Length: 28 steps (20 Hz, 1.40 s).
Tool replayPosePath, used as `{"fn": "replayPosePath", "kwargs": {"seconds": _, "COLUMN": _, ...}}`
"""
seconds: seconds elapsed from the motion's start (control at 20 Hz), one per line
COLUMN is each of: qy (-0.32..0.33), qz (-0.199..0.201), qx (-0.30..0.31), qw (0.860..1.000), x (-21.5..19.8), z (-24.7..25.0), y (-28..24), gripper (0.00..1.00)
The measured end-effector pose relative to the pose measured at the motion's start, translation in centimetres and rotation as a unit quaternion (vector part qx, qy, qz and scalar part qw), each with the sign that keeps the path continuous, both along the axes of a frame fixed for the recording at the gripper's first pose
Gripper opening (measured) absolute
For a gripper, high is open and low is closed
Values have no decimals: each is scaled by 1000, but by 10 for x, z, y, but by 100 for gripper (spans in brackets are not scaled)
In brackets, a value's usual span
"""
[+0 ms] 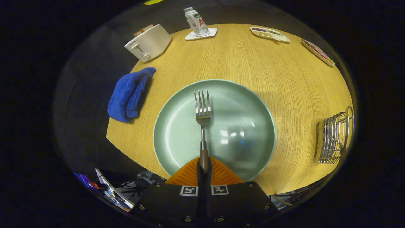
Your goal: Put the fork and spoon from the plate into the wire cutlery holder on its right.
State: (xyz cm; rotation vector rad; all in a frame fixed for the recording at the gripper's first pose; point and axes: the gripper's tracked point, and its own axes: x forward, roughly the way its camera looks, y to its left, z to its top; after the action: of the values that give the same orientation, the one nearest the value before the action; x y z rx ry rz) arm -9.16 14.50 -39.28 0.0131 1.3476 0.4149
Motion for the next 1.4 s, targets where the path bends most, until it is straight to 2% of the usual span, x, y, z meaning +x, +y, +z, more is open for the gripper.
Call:
{"fn": "replayPosePath", "kwargs": {"seconds": 0.3, "qy": -32, "qz": -10, "qx": 0, "qw": 999, "x": 11, "z": 14, "y": -18, "gripper": 1}}
{"fn": "replayPosePath", "kwargs": {"seconds": 0.9, "qy": -90, "qz": -119, "qx": -4, "qw": 989, "x": 31, "z": 51, "y": -100, "gripper": 1}}
{"fn": "replayPosePath", "kwargs": {"seconds": 1.4, "qy": -123, "qz": -177, "qx": 24, "qw": 976, "x": 26, "z": 82, "y": -142, "gripper": 1}}
